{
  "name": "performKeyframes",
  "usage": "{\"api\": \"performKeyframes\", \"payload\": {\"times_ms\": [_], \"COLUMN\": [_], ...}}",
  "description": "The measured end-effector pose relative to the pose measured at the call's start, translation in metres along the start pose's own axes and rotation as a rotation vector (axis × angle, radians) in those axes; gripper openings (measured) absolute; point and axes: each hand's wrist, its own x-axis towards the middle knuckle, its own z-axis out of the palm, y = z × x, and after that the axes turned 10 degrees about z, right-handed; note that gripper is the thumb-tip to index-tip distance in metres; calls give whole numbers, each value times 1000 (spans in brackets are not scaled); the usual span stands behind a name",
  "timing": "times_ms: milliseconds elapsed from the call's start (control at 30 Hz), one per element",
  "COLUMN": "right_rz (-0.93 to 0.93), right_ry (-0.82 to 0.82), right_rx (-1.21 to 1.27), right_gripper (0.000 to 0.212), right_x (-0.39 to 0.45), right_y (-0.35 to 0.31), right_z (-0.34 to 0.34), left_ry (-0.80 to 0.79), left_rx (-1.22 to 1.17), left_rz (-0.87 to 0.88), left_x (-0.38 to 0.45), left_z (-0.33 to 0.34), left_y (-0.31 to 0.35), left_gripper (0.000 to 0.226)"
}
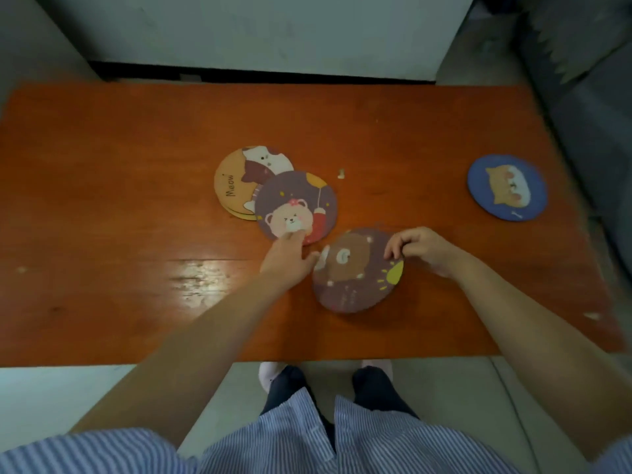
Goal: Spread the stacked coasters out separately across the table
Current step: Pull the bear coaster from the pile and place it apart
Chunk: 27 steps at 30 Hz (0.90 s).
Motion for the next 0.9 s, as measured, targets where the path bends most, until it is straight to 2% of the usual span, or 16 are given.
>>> {"api": "performKeyframes", "payload": {"times_ms": [67, 133, 233, 300, 400, 467, 567, 667, 733, 800, 867, 900], "right_rz": [52, 85, 54, -28, -172, -95, 77, 73, 104, 96, 32, 7], "right_ry": [-130, -208, -213, -102, 201, 367, 389, 451, 492, 495, 511, 536], "right_rx": [-107, -241, -426, -485, -522, -573, -667, -565, -345, -104, -38, -55], "right_gripper": [18, 13, 16, 18, 15, 30, 49, 54, 57, 54, 46, 40], "right_x": [-5, -6, 1, 3, -5, -15, -38, -54, -56, -54, -49, -47], "right_y": [2, 6, 19, 28, 47, 65, 96, 114, 115, 111, 106, 104], "right_z": [-13, -26, -43, -48, -46, -39, -20, 0, 5, 4, 0, -3], "left_ry": [-117, -202, -189, -137, -67, -48, -43, -73, -64, -10, 64, 108], "left_rx": [26, 32, 30, 66, -21, -53, -115, -164, -157, -156, -262, -322], "left_rz": [-26, -66, -83, -158, -408, -529, -581, -588, -582, -549, -535, -531], "left_x": [2, -1, -8, -13, -15, -13, -11, -14, -16, -18, -19, -20], "left_z": [16, 37, 71, 86, 95, 96, 98, 97, 97, 97, 97, 98], "left_y": [20, 40, 77, 96, 116, 122, 124, 121, 119, 118, 118, 117], "left_gripper": [65, 68, 66, 64, 55, 43, 33, 37, 40, 27, 8, 13]}}
